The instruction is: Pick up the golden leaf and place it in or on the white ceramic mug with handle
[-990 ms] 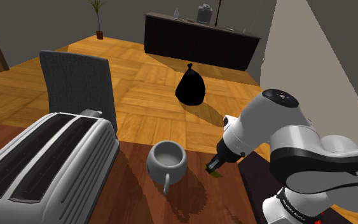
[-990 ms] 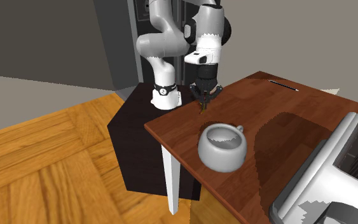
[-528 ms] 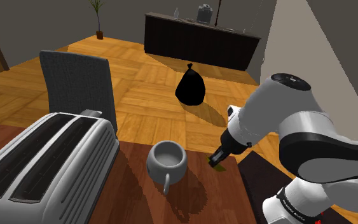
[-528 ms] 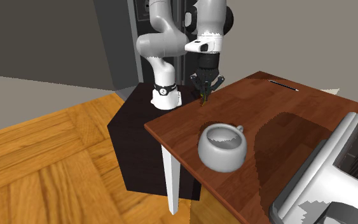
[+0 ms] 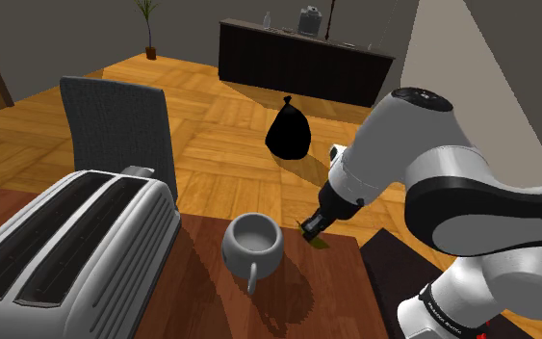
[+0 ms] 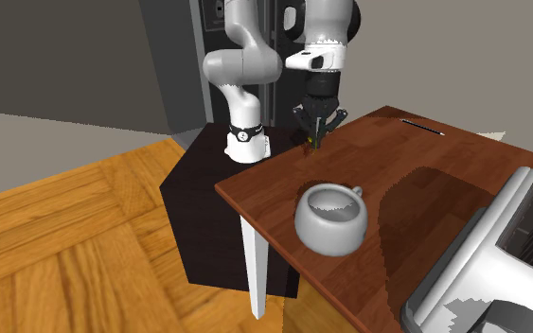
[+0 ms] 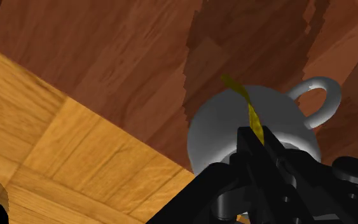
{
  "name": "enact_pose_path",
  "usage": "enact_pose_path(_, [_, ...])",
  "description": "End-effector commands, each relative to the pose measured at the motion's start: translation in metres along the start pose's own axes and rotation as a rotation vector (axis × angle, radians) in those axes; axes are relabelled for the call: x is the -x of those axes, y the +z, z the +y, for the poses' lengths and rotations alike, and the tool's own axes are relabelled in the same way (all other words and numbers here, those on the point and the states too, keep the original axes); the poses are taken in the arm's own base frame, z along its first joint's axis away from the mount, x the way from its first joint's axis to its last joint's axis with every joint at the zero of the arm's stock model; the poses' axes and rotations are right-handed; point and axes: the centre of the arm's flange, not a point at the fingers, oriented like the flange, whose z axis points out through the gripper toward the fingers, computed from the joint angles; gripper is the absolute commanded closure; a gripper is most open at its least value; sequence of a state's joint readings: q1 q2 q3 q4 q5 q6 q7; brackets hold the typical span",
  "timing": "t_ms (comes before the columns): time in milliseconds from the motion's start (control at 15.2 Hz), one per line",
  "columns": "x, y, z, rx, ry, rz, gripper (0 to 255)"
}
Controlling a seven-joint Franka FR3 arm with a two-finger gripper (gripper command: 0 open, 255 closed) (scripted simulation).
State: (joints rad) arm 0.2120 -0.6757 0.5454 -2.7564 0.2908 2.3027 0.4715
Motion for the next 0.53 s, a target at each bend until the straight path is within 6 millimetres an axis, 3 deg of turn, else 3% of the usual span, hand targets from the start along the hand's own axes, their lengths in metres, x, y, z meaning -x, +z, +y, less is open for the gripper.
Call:
enact_pose_path(0, [-0.022, 0.005, -0.014, -0.002, 0.0, -0.001, 255])
enact_pose_path(462, [-0.098, 0.019, -0.068, -0.002, 0.0, -0.001, 255])
